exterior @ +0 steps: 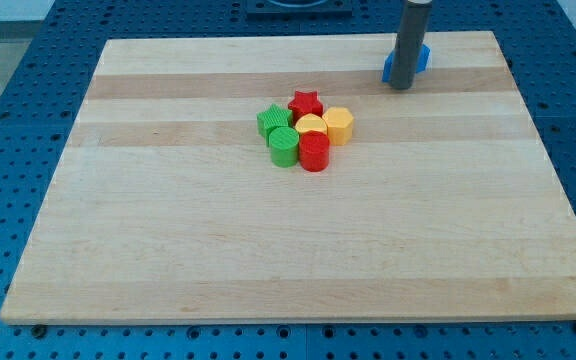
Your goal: Place the red circle in between the red star and yellow hexagon
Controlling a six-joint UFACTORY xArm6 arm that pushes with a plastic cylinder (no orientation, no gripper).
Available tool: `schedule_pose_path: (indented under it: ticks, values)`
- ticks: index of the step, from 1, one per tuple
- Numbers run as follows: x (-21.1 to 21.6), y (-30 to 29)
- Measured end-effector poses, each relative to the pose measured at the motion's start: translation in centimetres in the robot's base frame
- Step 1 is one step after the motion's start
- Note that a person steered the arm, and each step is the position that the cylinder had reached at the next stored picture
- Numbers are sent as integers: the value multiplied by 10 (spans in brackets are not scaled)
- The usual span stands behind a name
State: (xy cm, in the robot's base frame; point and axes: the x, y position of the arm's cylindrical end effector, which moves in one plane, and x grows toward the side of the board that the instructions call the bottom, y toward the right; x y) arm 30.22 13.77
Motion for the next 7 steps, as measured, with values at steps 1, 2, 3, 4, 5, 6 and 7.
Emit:
schedule_pose_path:
  ticks: [1,2,3,4,5,6,7]
  values:
    - [29,15]
    - [96,19]
    - [142,-31]
    - [179,-94]
    - [171,-129]
    - [151,-125]
    - [132,-105]
